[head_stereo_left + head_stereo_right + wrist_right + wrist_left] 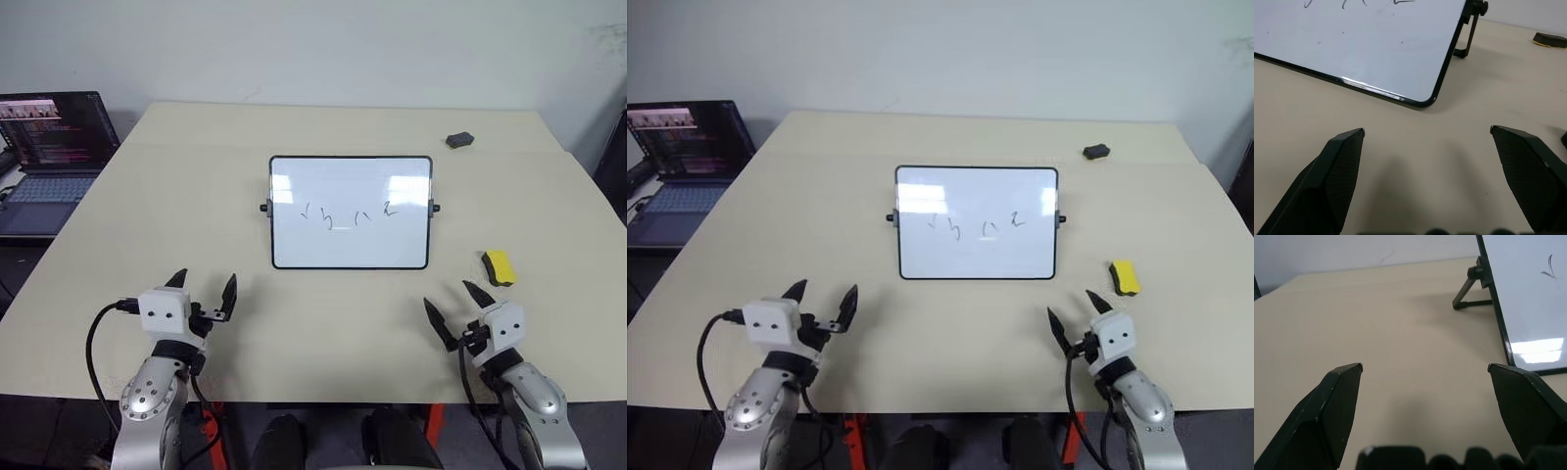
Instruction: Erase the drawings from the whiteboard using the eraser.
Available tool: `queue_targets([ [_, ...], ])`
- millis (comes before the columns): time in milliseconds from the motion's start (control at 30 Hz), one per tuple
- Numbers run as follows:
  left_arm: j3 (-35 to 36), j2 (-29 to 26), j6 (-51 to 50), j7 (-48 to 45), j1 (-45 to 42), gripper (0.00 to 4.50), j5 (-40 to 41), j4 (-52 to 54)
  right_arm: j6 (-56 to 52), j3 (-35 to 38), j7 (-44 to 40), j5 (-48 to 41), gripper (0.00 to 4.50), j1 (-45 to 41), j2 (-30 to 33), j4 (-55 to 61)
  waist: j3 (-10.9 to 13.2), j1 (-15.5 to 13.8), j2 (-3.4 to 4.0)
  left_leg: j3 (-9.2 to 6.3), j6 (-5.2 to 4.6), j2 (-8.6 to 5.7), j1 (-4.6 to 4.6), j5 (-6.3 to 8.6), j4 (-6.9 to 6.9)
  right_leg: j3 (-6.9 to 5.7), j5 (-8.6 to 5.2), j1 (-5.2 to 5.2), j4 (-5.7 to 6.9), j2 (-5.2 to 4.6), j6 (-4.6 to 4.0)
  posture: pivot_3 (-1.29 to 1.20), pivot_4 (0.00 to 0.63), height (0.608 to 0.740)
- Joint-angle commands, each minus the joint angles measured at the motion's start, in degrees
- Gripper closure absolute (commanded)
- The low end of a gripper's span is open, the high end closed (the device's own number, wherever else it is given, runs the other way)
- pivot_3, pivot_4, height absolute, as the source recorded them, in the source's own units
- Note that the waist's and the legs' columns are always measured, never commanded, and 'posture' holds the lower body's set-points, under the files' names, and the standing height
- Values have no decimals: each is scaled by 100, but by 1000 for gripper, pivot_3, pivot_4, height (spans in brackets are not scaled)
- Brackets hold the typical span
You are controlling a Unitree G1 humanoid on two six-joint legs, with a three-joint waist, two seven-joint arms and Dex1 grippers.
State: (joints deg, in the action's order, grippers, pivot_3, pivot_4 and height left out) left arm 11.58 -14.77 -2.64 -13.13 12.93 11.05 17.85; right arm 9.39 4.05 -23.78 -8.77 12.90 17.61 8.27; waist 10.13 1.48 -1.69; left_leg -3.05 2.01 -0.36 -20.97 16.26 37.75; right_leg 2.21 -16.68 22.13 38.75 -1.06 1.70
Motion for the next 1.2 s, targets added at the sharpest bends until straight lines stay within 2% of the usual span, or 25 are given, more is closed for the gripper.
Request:
queue_targets([
  [33, -91, 26, 36, -17, -72, 0, -40, 225, 109, 194, -50, -149, 32, -131, 48, -150, 0, 1, 0, 0, 0, 0, 0, 0, 0, 0, 0, 0, 0, 0, 0, 0, 150, 740],
  [133, -117, 78, 142, 3, 20, 0, -99, 190, 222, 170, -54, -109, 32, -51, -7, -185, 1, 1, 0, 0, 0, 0, 2, 0, 0, -1, 0, -1, 0, 1, 0, 0, 150, 740],
  [300, -150, 153, -161, -94, 209, 0, 172, 711, 323, 63, -262, -71, 32, 101, 100, 177, 5, 2, -1, 0, 0, 1, -5, 2, -2, 0, -2, 5, -2, 1, 1, 0, 150, 740],
  [500, 53, -393, -447, -798, 537, 0, 696, 1235, 598, -129, -458, 1, 32, 304, 85, 116, 8, 3, 3, 0, 0, 1, -4, 2, -3, -1, -4, 5, -3, 1, -1, 0, 150, 740],
  [633, 35, -973, -945, -1455, 365, 0, 1331, 1514, 800, -180, -309, 198, 32, 399, 17, 176, 10, 1, 6, 0, 1, 2, -4, 2, -3, -1, -6, 5, -2, 1, -3, 0, 150, 740],
  [700, 12, -1450, -1319, -2029, -6, 0, 1822, 1535, 901, -176, -217, 259, 32, 466, -3, 572, 14, -29, 8, -1, 1, 1, -4, 2, -3, -2, -6, 5, 0, 1, -4, 0, 150, 740],
  [767, -261, -1961, -1602, -2714, -878, 0, 2038, 1217, 815, -29, 39, 292, 32, 515, -80, 1132, 22, -64, 21, -3, 1, 1, -4, 1, -2, -5, -7, 6, 1, 1, -5, 0, 150, 740],
  [833, -417, -2249, -1861, -3169, -1594, 0, 2255, 865, 593, -1, 317, 399, 32, 554, -203, 1544, 26, -131, 28, -12, 2, -2, -7, 0, 5, -14, -7, 8, 9, 2, -5, 0, 150, 740],
  [933, -964, -2591, -2240, -4068, -2594, 0, 2409, 466, -427, 182, 741, -120, 32, 376, -434, 1924, 22, -97, 25, -3, 3, -1, 0, 0, 2, -5, -6, 2, 8, 5, -4, 0, 150, 740],
  [1033, -1251, -2798, -2241, -4719, -2958, 0, 2349, 143, -1043, 263, 1005, -256, 32, 217, -542, 2229, 25, -14, 30, 5, 4, -3, -5, 1, 1, 3, 8, 10, 7, 6, -29, 0, 150, 740],
  [1200, -1833, -2649, -1991, -5342, -3571, 0, 2012, -326, -2222, 681, 1485, -362, 32, -180, -436, 2430, 27, 15, 30, -4, 5, -2, -6, 2, -23, -5, 6, 18, 8, 5, -33, 0, 150, 740],
])
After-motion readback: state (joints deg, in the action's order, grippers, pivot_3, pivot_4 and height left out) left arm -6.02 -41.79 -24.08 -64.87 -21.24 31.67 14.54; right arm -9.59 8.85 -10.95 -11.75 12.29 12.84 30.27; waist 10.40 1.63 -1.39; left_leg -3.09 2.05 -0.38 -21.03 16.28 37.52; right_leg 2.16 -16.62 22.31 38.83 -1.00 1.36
